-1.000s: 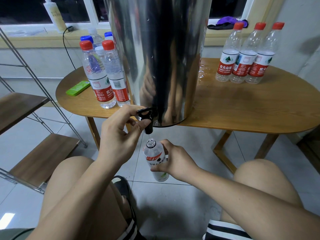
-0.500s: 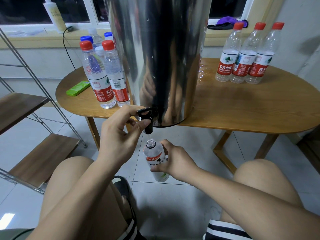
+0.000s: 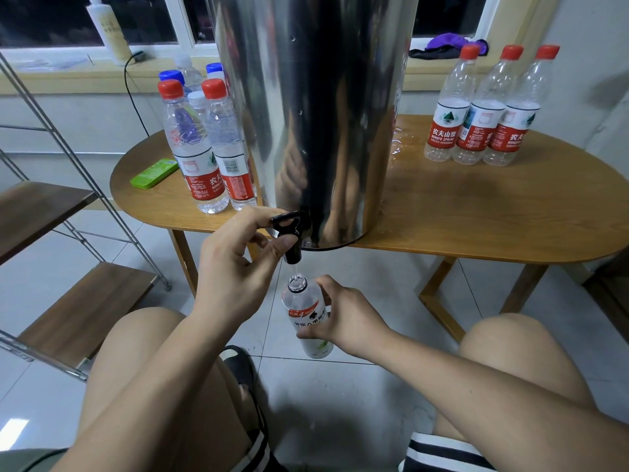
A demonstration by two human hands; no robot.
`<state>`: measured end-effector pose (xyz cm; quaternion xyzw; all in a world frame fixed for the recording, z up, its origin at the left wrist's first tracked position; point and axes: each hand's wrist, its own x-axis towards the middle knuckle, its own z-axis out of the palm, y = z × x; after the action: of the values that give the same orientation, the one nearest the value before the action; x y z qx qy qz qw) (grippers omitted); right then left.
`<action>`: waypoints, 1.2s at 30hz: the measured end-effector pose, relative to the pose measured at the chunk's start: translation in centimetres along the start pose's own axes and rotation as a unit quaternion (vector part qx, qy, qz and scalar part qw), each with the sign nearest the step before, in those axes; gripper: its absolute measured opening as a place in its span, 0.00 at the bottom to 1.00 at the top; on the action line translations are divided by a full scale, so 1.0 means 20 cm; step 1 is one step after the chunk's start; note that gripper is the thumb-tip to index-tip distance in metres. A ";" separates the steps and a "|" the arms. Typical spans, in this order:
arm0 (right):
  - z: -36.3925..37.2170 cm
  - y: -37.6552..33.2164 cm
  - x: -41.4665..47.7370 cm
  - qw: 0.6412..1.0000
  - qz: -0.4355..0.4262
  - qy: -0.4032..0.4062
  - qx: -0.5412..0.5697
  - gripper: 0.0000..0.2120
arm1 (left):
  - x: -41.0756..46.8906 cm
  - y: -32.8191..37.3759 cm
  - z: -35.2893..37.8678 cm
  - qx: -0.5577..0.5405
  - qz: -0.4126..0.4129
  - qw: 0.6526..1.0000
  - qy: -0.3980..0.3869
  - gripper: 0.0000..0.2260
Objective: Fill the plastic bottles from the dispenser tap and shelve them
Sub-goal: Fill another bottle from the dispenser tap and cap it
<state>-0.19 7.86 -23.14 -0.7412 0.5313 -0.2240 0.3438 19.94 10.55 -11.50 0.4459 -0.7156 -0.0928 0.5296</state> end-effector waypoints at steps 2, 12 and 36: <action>0.00 0.00 0.00 1.000 -0.001 0.000 0.000 0.34 | 0.00 0.00 0.00 0.000 -0.003 1.000 0.000 0.08; 0.01 0.01 0.00 1.000 -0.001 0.002 0.009 0.35 | 0.00 0.01 0.00 0.002 -0.001 1.000 0.001 0.09; 0.00 0.00 0.00 1.000 0.001 0.002 0.016 0.34 | 0.01 0.03 -0.01 0.003 0.017 1.000 0.000 0.12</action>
<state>-0.18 7.78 -23.22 -0.7348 0.5291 -0.2331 0.3546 19.69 10.84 -10.98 0.4348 -0.7235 -0.0816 0.5300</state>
